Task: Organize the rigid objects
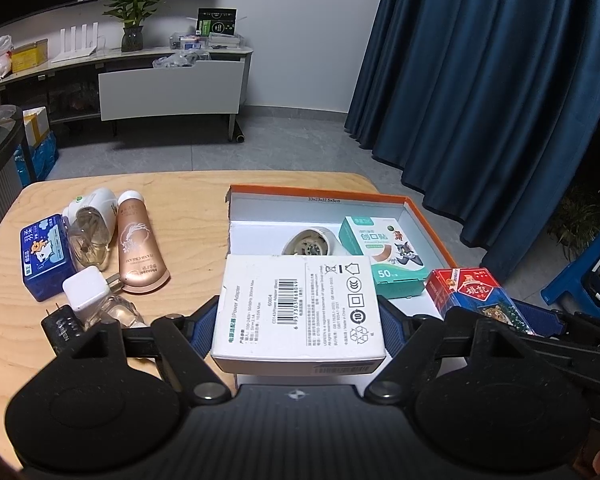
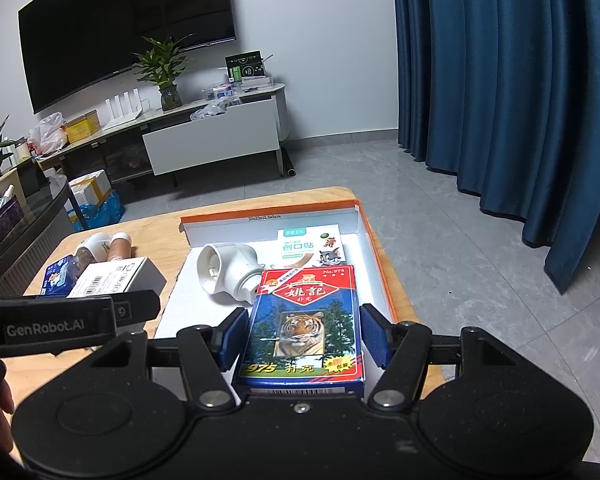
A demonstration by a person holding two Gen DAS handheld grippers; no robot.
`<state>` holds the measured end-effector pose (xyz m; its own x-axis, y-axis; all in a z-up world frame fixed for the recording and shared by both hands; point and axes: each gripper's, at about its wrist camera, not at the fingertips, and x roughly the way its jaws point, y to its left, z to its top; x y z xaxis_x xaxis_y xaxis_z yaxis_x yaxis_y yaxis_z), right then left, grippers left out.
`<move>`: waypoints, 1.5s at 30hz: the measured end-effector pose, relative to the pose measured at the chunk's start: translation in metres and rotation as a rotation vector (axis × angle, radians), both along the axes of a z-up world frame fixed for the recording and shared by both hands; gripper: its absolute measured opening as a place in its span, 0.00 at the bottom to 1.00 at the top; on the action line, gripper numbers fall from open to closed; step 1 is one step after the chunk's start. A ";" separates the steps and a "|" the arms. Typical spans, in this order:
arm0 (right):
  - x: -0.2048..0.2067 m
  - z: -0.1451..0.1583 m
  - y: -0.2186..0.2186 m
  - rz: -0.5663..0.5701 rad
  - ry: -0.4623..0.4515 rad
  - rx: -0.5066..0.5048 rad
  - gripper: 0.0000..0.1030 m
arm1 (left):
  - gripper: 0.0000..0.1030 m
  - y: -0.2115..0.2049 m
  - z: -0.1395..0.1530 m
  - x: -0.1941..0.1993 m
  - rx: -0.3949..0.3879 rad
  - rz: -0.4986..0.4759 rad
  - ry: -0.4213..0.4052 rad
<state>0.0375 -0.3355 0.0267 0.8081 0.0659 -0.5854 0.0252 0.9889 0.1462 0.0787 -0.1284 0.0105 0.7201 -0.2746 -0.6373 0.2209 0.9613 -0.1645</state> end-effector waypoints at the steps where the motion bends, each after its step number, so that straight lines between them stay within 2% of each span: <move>1: 0.000 0.000 0.000 0.000 0.000 -0.001 0.71 | 0.76 0.000 0.000 0.000 0.000 0.001 0.000; 45: 0.001 -0.005 0.001 0.014 0.004 -0.012 0.71 | 0.76 0.001 -0.002 0.000 -0.012 0.000 0.010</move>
<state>0.0390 -0.3340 0.0216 0.8046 0.0698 -0.5897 0.0122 0.9909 0.1340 0.0783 -0.1278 0.0082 0.7135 -0.2827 -0.6411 0.2194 0.9591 -0.1787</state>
